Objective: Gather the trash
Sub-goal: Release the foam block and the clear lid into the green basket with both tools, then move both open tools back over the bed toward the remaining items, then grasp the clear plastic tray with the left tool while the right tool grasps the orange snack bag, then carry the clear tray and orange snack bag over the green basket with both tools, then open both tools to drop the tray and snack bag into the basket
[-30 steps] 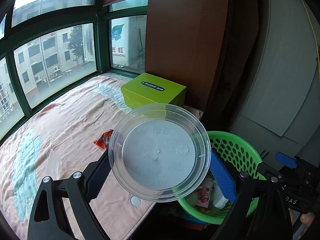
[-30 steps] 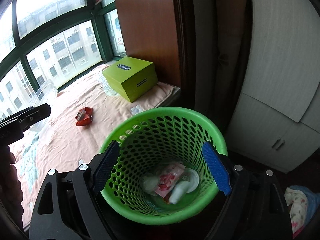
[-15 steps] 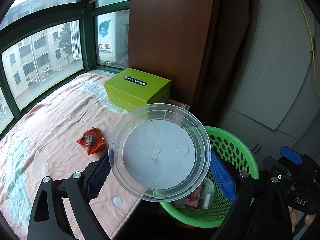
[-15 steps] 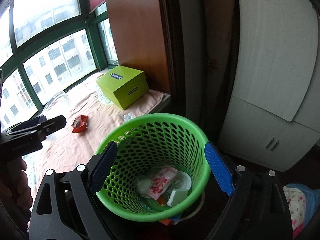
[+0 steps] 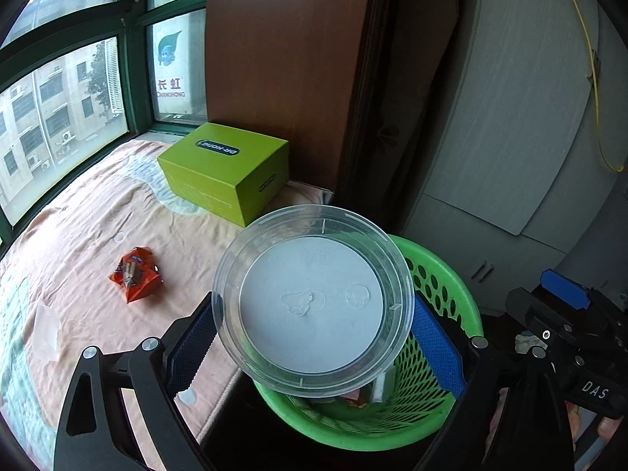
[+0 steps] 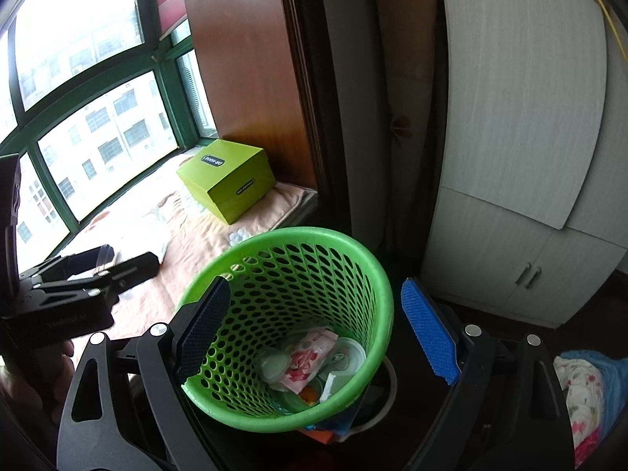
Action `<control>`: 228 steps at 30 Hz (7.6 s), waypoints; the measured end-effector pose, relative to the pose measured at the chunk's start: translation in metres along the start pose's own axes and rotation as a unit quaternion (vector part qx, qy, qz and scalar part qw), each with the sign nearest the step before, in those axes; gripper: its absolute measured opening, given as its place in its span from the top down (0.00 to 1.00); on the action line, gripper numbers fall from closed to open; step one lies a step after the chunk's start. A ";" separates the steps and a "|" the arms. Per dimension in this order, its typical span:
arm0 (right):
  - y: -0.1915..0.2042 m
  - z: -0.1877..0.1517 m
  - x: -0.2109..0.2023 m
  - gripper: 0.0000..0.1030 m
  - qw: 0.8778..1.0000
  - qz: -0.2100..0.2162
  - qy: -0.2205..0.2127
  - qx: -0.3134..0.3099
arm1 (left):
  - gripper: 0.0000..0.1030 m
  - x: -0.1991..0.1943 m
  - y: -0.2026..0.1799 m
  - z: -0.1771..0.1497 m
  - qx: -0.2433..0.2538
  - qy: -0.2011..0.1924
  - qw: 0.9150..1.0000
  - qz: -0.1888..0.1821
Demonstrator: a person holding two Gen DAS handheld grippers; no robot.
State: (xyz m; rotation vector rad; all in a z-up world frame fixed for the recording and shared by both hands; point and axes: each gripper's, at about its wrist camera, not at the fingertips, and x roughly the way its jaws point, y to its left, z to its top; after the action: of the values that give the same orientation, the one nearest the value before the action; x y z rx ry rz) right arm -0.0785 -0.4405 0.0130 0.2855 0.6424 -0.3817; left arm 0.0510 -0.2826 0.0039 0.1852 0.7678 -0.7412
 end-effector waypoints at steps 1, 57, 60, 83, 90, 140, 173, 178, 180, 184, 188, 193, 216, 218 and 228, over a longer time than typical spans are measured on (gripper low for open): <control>-0.001 0.000 0.000 0.15 1.000 0.000 -0.001 0.002 | 0.13 0.001 -0.002 0.000 0.000 0.001 1.000 -0.003; 0.153 0.015 0.065 0.13 0.984 0.138 0.048 -0.105 | 0.09 -0.039 0.264 -0.057 -0.173 0.016 0.956 0.237; 0.165 0.016 0.073 0.13 0.982 0.144 0.054 -0.112 | 0.10 -0.033 0.283 -0.063 -0.178 0.026 0.952 0.246; 0.258 0.019 0.170 0.14 0.965 0.171 0.119 -0.156 | 0.38 0.025 0.364 -0.084 -0.209 0.086 0.950 0.214; 0.288 0.018 0.211 0.14 0.958 0.173 0.140 -0.182 | 0.56 0.031 0.377 -0.088 -0.217 0.094 0.952 0.194; 0.285 0.000 0.172 0.48 0.952 0.182 0.129 -0.208 | 0.74 -0.074 0.295 -0.080 -0.225 -0.008 0.964 0.139; 0.142 0.003 0.056 0.48 0.985 0.119 0.042 -0.121 | 0.74 -0.092 0.171 -0.041 -0.153 -0.057 0.984 0.077; 0.125 0.002 0.050 0.47 0.987 0.106 0.038 -0.112 | 0.74 -0.092 0.158 -0.035 -0.142 -0.061 0.986 0.070; 0.119 0.002 0.048 0.47 0.988 0.101 0.037 -0.108 | 0.74 -0.092 0.153 -0.033 -0.136 -0.063 0.986 0.068; 0.109 0.000 0.044 0.47 0.990 0.088 0.036 -0.101 | 0.74 -0.091 0.142 -0.029 -0.127 -0.065 0.988 0.061; 0.097 0.000 0.040 0.46 0.992 0.078 0.031 -0.091 | 0.74 -0.090 0.134 -0.025 -0.118 -0.066 0.989 0.054; 0.086 -0.001 0.035 0.46 0.994 0.060 0.026 -0.087 | 0.74 -0.088 0.122 -0.020 -0.106 -0.068 0.991 0.044; 0.047 0.000 0.019 0.26 0.998 0.032 0.008 -0.053 | 0.74 -0.065 0.078 -0.003 -0.064 -0.057 0.996 0.007; 0.045 0.000 0.017 0.25 0.998 0.029 0.004 -0.050 | 0.74 -0.061 0.073 -0.002 -0.061 -0.053 0.997 0.001; 0.027 0.002 0.009 0.22 0.999 0.016 -0.004 -0.034 | 0.74 -0.042 0.047 0.002 -0.045 -0.035 0.998 -0.024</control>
State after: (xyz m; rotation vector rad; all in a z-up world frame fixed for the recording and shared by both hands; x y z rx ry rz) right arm -0.0593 -0.4195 0.0130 0.2283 0.6413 -0.3285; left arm 0.0628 -0.2263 0.0293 0.0584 0.7391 -0.7539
